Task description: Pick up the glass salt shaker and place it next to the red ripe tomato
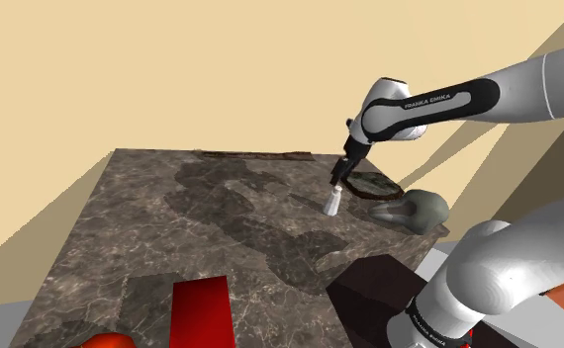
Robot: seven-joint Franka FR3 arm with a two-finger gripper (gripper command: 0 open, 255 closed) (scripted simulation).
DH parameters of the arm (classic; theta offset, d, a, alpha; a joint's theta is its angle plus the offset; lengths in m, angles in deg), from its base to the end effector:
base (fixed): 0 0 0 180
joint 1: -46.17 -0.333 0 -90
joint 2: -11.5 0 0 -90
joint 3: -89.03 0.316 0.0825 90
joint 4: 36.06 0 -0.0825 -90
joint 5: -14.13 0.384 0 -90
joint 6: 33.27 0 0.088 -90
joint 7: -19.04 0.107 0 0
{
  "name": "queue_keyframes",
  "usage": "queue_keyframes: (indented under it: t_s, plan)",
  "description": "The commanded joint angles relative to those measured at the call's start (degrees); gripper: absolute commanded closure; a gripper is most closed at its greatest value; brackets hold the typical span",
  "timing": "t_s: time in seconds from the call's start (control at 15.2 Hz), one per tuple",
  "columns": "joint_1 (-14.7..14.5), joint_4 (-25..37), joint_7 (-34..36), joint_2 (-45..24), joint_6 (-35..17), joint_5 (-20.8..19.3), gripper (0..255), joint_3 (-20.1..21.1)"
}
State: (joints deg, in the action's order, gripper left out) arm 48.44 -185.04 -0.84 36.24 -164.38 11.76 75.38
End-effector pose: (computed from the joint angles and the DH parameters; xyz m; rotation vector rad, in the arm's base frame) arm 0.3921 -0.1114 0.4061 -3.1004 -0.1712 -0.1942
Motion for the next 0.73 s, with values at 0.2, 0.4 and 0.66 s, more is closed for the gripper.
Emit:
queue_keyframes:
  t_s: [0.2, 0.4, 0.66]
  plan:
    - [-0.5, -1.7, -0.5, -3.1, -4.9, 0.6, 0, -0.5]
    - [-0.5, -1.9, -0.6, -3.5, -5.4, 0.7, 0, -0.5]
    - [-0.5, -1.9, -0.6, -3.5, -5.4, 0.7, 0, -0.5]
